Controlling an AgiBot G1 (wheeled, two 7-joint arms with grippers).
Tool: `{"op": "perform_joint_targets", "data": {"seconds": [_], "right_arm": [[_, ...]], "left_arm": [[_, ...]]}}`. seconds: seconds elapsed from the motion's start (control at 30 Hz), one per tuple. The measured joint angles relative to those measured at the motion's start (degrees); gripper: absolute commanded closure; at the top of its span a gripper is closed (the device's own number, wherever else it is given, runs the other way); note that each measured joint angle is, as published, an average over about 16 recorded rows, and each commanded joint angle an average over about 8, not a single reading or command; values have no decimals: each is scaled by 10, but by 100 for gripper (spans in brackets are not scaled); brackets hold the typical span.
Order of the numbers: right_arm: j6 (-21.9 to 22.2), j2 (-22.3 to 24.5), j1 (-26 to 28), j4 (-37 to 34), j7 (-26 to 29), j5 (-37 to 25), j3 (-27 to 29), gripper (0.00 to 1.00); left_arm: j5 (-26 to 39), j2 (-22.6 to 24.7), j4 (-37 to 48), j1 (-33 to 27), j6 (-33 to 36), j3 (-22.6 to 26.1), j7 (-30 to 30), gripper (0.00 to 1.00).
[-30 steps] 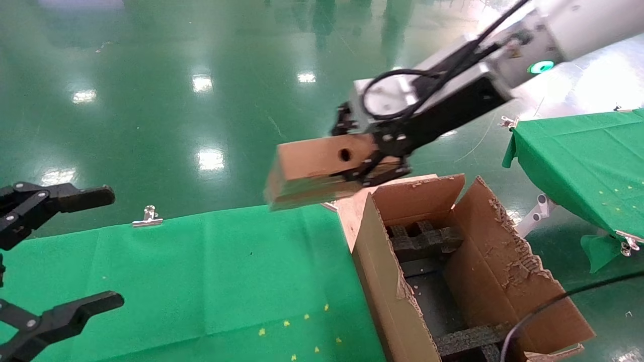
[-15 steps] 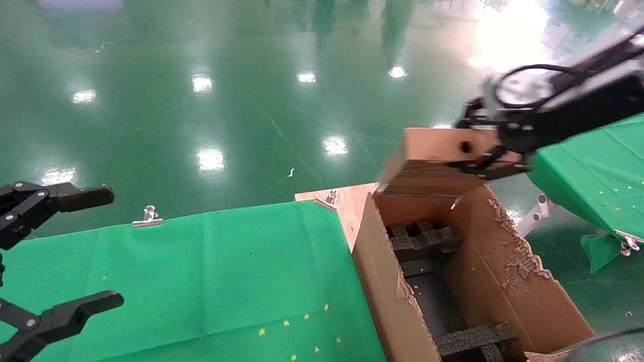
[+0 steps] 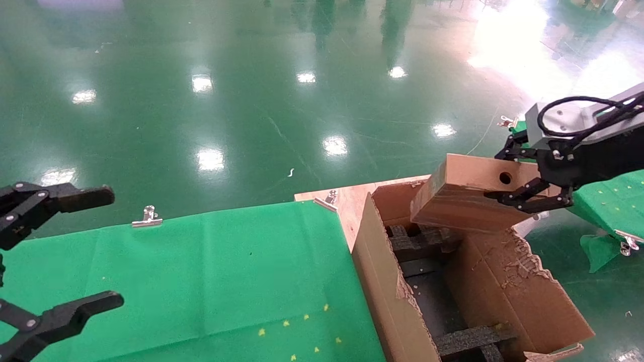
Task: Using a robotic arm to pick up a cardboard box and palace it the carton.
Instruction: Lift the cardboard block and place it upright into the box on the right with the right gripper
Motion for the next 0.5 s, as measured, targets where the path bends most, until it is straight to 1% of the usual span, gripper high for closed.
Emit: {"op": "perform_joint_targets", "data": {"seconds": [0.13,0.27,0.37,0.5], "right_arm": [[13,6,-12,-9,25,12,-4,100],[35,12,-31,-18,63,26,-4,100],[58,23,-48,-23,104,38,-6,100],[97,42,-74,-20,174,51,-9,100]], "left_arm": [[0,0,0,0,0,0,0,0],[0,0,0,0,0,0,0,0],[0,0,0,0,0,0,0,0],[0,0,0,0,0,0,0,0]]}}
